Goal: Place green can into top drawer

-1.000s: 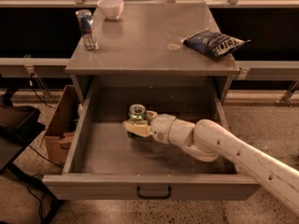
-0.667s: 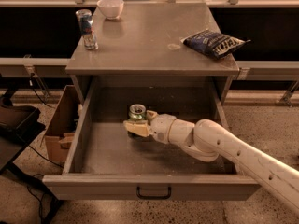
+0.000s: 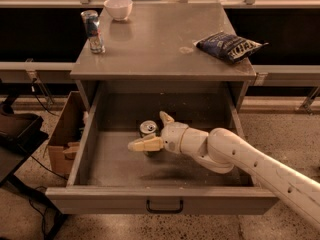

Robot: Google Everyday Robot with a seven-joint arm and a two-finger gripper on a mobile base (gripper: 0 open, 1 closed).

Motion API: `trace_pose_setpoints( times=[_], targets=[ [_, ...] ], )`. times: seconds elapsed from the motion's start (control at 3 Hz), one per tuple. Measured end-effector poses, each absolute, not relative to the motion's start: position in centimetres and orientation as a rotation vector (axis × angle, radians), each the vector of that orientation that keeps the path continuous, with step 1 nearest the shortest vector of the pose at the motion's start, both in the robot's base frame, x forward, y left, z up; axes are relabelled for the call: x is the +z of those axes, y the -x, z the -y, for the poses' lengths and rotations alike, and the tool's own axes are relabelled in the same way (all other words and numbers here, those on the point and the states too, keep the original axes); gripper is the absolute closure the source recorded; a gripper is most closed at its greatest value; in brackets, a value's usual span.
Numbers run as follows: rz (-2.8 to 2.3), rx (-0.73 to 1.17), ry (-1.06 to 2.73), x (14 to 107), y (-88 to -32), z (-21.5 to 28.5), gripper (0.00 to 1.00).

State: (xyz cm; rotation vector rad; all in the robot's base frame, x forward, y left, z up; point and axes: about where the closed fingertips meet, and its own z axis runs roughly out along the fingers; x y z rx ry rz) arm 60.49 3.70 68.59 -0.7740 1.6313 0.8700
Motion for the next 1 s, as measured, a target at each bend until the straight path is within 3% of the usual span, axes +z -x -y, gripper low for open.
trace_pose_setpoints(
  times=[0.67, 1.0],
  targets=[
    [-1.646, 0.84, 0.811, 71.5, -61.1, -3.2, 0.0],
    [-1.669, 0.793, 0.875, 77.8, -63.2, -1.6, 0.0]
  ],
)
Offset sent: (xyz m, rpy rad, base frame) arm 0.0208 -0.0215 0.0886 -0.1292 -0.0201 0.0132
